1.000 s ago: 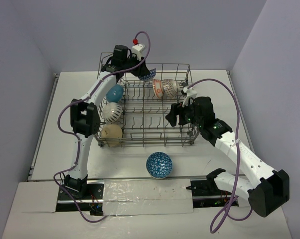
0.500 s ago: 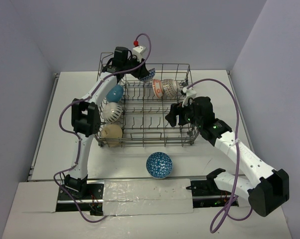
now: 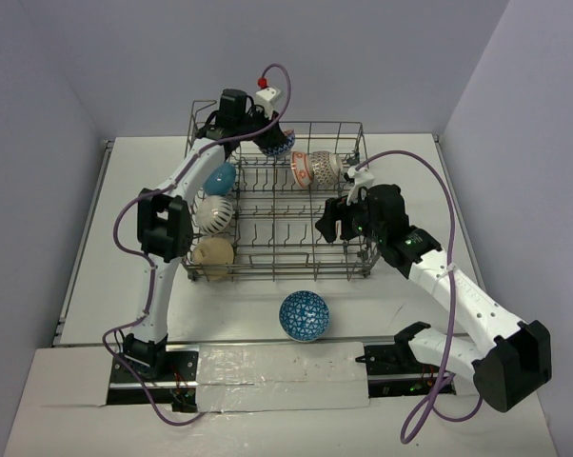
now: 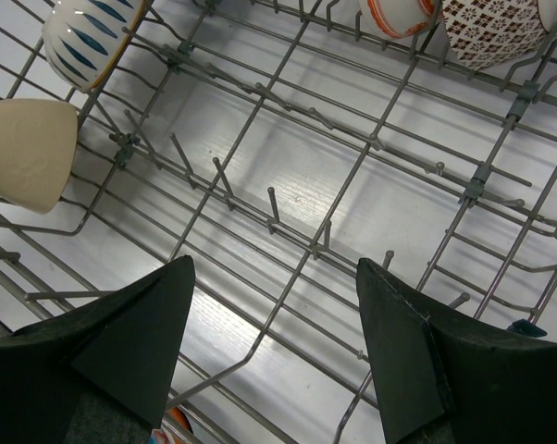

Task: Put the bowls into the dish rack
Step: Pick up the bowl from the dish rack.

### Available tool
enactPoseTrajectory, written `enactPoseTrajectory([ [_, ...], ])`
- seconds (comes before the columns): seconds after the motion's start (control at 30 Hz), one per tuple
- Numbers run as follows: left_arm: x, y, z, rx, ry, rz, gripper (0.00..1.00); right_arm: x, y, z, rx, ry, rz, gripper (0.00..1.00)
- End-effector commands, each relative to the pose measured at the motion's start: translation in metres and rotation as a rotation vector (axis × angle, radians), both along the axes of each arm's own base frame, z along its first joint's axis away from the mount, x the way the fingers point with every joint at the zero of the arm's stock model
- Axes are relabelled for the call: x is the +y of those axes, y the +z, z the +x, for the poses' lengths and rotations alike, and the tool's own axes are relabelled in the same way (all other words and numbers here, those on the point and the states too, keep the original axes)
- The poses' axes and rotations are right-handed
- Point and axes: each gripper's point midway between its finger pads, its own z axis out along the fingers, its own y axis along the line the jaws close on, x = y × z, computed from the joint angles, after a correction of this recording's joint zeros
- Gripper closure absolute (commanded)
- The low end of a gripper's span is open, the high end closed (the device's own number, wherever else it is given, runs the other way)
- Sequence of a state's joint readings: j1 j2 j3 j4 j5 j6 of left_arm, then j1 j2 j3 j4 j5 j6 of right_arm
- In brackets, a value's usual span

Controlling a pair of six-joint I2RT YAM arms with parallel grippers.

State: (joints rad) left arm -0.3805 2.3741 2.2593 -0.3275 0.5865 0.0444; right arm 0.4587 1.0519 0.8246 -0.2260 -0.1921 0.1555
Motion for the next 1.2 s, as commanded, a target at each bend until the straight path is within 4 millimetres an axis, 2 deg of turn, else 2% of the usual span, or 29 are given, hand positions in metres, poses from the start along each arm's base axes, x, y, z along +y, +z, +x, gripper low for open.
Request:
enactPoseTrajectory([
  [0.0, -0.006, -0.008, -0.016, 0.06, -0.034, 0.011, 1.0, 0.003, 0.015, 0.004, -0.047, 0.009, 0.003, 0.22],
  [0.2, -0.006, 0.015, -0.02, 0.033, -0.038, -0.025, 1.0, 0.003, 0.017, 0.003, -0.052, 0.01, 0.004, 0.22],
  [0.37, 0.003, 0.04, -0.017, 0.019, 0.031, -0.054, 1.0, 0.005, 0.019, 0.001, -0.057, 0.017, 0.008, 0.22],
  [0.4, 0.005, 0.058, -0.017, -0.015, 0.044, -0.075, 1.0, 0.005, 0.019, 0.001, -0.056, 0.016, 0.009, 0.22],
  [0.47, 0.009, 0.064, -0.017, -0.025, 0.075, -0.08, 1.0, 0.005, 0.02, 0.0, -0.059, 0.018, 0.01, 0.22],
  [0.5, 0.012, 0.079, -0.019, -0.048, 0.086, -0.096, 1.0, 0.005, 0.021, -0.001, -0.06, 0.019, 0.011, 0.22],
  [0.53, 0.013, 0.082, -0.019, -0.059, 0.095, -0.101, 1.0, 0.005, 0.021, -0.001, -0.062, 0.019, 0.011, 0.22],
  [0.57, 0.017, 0.093, -0.019, -0.081, 0.118, -0.108, 1.0, 0.006, 0.022, -0.001, -0.063, 0.021, 0.012, 0.22],
  [0.8, 0.023, 0.118, -0.022, -0.077, 0.177, -0.166, 1.0, 0.006, 0.026, -0.005, -0.074, 0.026, 0.012, 0.22],
  [0.87, 0.024, 0.117, -0.022, -0.069, 0.194, -0.18, 1.0, 0.006, 0.027, -0.005, -0.077, 0.027, 0.014, 0.22],
  [0.9, 0.025, 0.127, -0.024, -0.08, 0.205, -0.206, 1.0, 0.007, 0.028, -0.006, -0.079, 0.03, 0.016, 0.22],
  [0.93, 0.026, 0.121, -0.024, -0.065, 0.22, -0.208, 1.0, 0.007, 0.029, -0.007, -0.081, 0.03, 0.017, 0.22],
  [0.97, 0.028, 0.124, -0.025, -0.063, 0.234, -0.225, 1.0, 0.006, 0.028, -0.007, -0.079, 0.028, 0.015, 0.22],
  [1.0, 0.028, 0.143, -0.029, -0.086, 0.243, -0.281, 1.0, 0.006, 0.029, -0.007, -0.082, 0.029, 0.016, 0.22],
  [1.03, 0.029, 0.132, -0.031, -0.06, 0.255, -0.291, 1.0, 0.007, 0.03, -0.008, -0.085, 0.032, 0.018, 0.22],
  [1.1, 0.03, 0.156, -0.038, -0.077, 0.265, -0.384, 1.0, 0.007, 0.03, -0.008, -0.087, 0.032, 0.017, 0.22],
  [1.13, 0.031, 0.146, -0.04, -0.05, 0.276, -0.392, 1.0, 0.008, 0.031, -0.009, -0.089, 0.036, 0.02, 0.22],
  [1.17, 0.032, 0.152, -0.043, -0.051, 0.284, -0.416, 1.0, 0.008, 0.032, -0.01, -0.091, 0.038, 0.02, 0.22],
])
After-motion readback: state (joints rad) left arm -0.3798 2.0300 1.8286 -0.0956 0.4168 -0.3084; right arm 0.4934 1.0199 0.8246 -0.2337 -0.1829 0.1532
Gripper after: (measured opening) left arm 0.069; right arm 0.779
